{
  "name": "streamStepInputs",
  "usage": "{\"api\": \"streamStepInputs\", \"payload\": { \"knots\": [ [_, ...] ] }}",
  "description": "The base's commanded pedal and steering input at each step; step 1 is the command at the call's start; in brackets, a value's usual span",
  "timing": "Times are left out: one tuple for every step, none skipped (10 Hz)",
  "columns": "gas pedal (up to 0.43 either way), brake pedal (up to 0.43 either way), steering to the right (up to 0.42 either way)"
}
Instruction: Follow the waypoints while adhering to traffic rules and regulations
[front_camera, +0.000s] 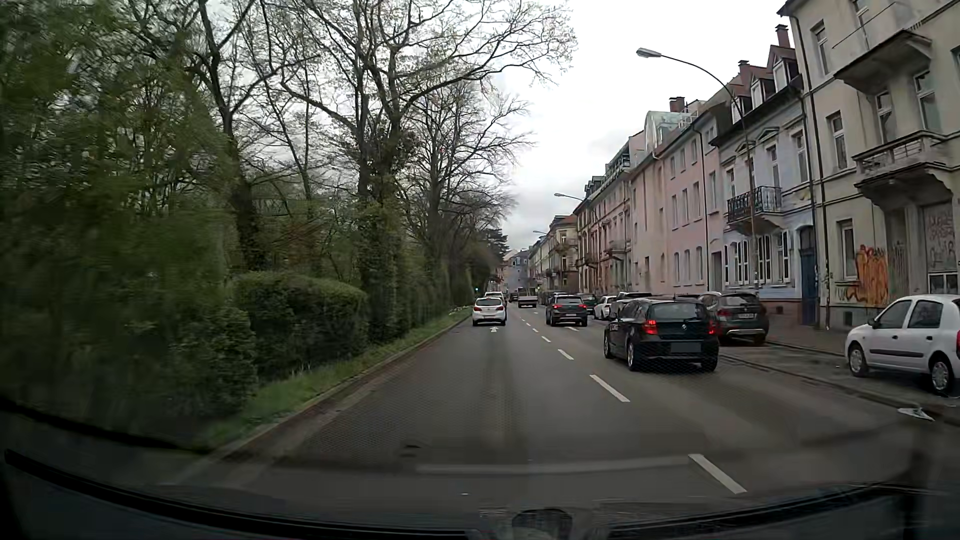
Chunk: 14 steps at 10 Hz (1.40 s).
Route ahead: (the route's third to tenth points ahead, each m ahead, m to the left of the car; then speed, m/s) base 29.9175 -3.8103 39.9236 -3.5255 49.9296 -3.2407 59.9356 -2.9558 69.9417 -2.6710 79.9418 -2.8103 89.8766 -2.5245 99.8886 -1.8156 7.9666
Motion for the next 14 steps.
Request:
{"api": "streamStepInputs", "payload": {
  "knots": [
    [0.079,0.000,0.000],
    [0.079,0.000,0.000],
    [0.079,0.000,0.000],
    [0.079,0.000,0.000],
    [0.079,0.000,0.000],
    [0.079,0.000,0.001],
    [0.079,0.000,0.001],
    [0.079,0.000,0.001],
    [0.079,0.000,0.001],
    [0.079,0.000,0.001],
    [0.079,0.000,0.001],
    [0.079,0.000,0.001],
    [0.079,0.000,0.001],
    [0.079,0.000,0.001]
  ]
}}
